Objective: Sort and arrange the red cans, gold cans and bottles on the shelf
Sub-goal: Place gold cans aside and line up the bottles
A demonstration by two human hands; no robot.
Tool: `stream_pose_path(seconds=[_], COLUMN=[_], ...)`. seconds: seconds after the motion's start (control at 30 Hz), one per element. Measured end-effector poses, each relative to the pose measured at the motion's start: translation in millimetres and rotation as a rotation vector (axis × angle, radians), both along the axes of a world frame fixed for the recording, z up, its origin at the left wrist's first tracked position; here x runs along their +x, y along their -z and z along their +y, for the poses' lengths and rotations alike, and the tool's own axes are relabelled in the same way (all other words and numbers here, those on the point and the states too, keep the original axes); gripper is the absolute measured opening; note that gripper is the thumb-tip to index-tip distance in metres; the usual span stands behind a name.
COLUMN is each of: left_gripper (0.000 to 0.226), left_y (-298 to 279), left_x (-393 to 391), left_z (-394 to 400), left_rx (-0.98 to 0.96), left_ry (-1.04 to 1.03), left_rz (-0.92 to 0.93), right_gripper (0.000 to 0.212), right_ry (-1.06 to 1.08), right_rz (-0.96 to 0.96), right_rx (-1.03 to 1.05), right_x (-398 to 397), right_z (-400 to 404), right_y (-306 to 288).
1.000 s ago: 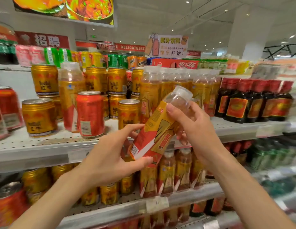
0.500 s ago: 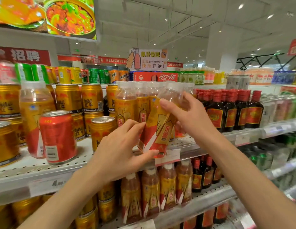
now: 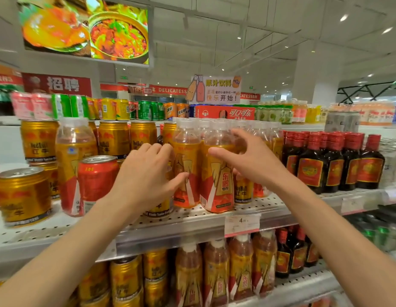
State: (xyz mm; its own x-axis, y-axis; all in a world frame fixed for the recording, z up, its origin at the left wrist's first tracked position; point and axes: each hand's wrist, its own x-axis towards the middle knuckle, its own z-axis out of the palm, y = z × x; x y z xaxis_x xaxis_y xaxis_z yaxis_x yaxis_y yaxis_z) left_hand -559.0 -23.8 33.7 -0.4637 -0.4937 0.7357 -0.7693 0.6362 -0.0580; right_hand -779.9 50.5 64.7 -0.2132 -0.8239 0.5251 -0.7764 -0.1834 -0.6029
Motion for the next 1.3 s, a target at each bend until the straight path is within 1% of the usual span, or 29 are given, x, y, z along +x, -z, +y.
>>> stream_pose_path(seconds=[0.13,0.23,0.3,0.37,0.43,0.5,0.53,0.6,0.63,0.73,0.83,0.93,1.07,1.2,1.3], left_gripper=[0.039,0.038,0.038,0.040,0.047,0.060,0.066,0.075,0.078,0.085,0.087,0.091,0.093,0.092,0.086], left_y=[5.1,6.8,7.2,7.8,8.6,8.4,8.1,8.8,9.2,10.9,11.0,11.1,12.4,13.7,15.0], left_x=[-1.1,-2.7,-1.9,-0.5,0.9,1.1,0.5,-2.3,-4.6,-12.8,-18.1,-22.4,-26.7,-27.2,-24.5], left_z=[-7.6,-10.1,-10.3,-10.4,-10.2,-9.7,-9.1,-7.8,-6.9,-3.8,-1.7,1.5,2.6,1.1,0.0], left_rx=[0.133,0.118,0.112,0.121,0.134,0.143,0.134,0.098,0.069,-0.005,-0.006,0.003,0.012,0.002,0.008], left_ry=[0.070,0.067,0.078,0.103,0.105,0.080,0.062,0.012,-0.021,-0.095,-0.135,-0.204,-0.247,-0.249,-0.208], left_rz=[0.024,0.005,0.001,0.003,-0.001,-0.014,-0.024,-0.044,-0.054,-0.053,-0.040,-0.060,-0.053,-0.044,-0.015], right_gripper=[0.087,0.089,0.086,0.072,0.055,0.045,0.042,0.038,0.037,0.037,0.032,0.035,0.037,0.040,0.042], right_ry=[-0.019,-0.015,-0.029,-0.085,-0.090,-0.020,0.032,0.119,0.139,0.140,0.154,0.159,0.149,0.134,0.097], right_rz=[0.007,0.033,0.025,-0.054,-0.092,-0.039,0.026,0.184,0.234,0.254,0.254,0.269,0.209,0.073,-0.020], right_rx=[-0.024,-0.029,0.003,0.034,0.009,-0.023,-0.019,0.045,0.076,0.063,0.029,0.018,-0.029,-0.077,-0.104], right_x=[-2.7,-3.9,-8.0,-13.3,-20.5,-29.5,-33.0,-37.4,-36.8,-34.7,-36.1,-39.2,-43.4,-46.5,-44.7], right_z=[-0.3,-2.7,-0.5,5.8,12.2,15.6,17.2,18.6,19.2,17.9,16.6,17.6,23.2,39.9,53.9], right_y=[3.6,6.9,4.9,2.6,4.0,11.3,16.6,29.4,34.8,42.3,41.2,40.2,42.2,40.1,31.7])
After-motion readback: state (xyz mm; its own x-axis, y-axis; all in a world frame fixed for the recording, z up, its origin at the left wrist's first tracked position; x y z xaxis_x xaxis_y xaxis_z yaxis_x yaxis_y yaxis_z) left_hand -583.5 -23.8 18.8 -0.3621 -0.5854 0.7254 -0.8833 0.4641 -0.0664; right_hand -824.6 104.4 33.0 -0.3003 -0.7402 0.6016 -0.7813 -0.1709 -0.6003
